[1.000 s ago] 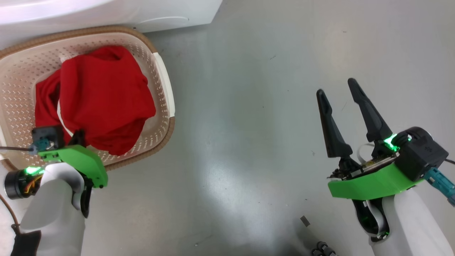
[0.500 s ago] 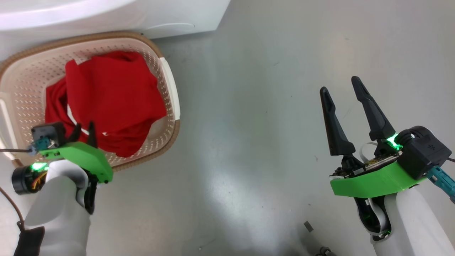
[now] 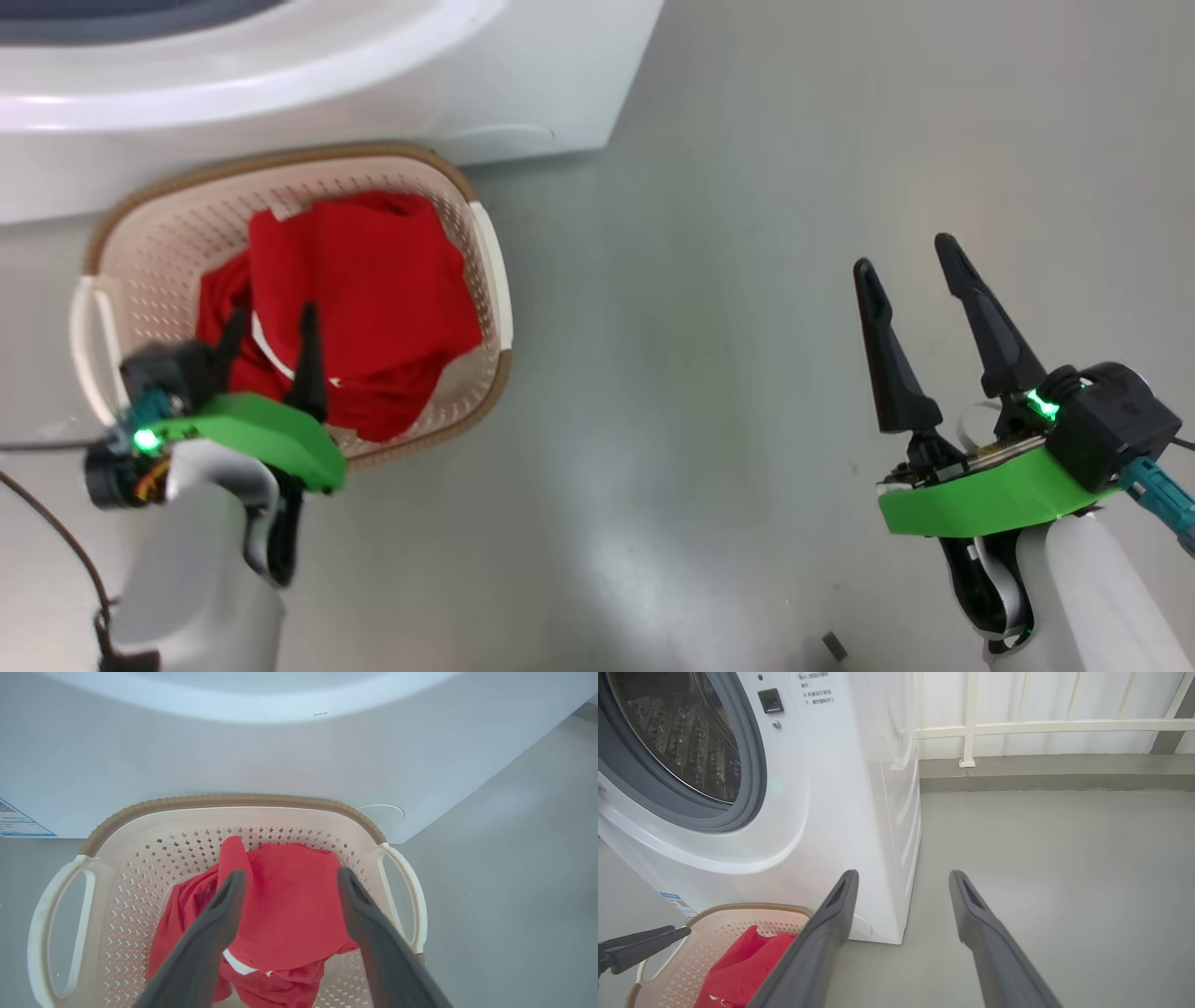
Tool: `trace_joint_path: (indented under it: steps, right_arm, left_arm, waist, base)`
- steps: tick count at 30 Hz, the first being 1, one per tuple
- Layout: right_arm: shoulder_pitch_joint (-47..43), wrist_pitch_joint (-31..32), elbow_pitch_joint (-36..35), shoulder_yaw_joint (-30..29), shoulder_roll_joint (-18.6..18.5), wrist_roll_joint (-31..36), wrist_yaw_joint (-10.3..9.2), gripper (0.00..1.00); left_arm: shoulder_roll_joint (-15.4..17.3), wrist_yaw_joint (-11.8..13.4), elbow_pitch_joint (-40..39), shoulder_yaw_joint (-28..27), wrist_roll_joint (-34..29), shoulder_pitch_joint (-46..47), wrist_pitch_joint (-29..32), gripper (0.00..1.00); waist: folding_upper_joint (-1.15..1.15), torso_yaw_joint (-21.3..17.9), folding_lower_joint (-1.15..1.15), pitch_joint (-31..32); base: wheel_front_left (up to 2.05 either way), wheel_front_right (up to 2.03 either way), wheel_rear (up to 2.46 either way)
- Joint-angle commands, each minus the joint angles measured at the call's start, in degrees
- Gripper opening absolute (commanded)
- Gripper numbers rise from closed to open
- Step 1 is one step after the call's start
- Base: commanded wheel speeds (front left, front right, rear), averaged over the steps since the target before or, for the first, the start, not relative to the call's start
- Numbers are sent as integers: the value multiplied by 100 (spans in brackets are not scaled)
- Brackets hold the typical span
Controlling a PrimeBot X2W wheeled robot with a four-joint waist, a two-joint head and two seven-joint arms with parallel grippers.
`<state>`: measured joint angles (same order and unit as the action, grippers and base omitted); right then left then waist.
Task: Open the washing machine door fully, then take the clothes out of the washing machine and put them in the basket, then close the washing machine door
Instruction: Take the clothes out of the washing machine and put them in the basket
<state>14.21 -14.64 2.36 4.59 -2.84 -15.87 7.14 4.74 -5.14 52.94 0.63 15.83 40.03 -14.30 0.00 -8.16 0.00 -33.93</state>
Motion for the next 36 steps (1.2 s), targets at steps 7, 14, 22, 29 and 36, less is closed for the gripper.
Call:
trace_joint_path:
  steps: [7, 14, 22, 29, 36]
  right_arm:
    - [-308, -36, -87, -31, -4, 250, 35, 100]
    - [-511, -36, -100, -170, -4, 454, 35, 100]
    - [-759, -36, -114, -300, -4, 601, 35, 100]
    - [-935, -36, -197, -476, -4, 903, 35, 100]
    - [-1141, -36, -187, -628, -4, 986, 35, 100]
  left_arm:
    - [-32, 22, -1322, -61, 10, -887, -69, 100]
    - [-141, 76, -2878, 5, -62, -1668, -69, 100]
    - [-171, 263, -3732, 64, -197, -2306, -70, 100]
    - [-178, 399, -4169, 62, -313, -2735, -70, 100]
    - [-178, 376, -4497, -32, -282, -3080, -70, 100]
  waist:
    - [0, 270, 0, 696]
    - [0, 436, 0, 1186]
    - [0, 538, 0, 1618]
    - [0, 604, 0, 1948]
    - [0, 646, 0, 2320]
  base:
    - [0, 0, 0]
    - [0, 0, 0]
    - [0, 0, 0]
    - [0, 0, 0]
    - [0, 0, 0]
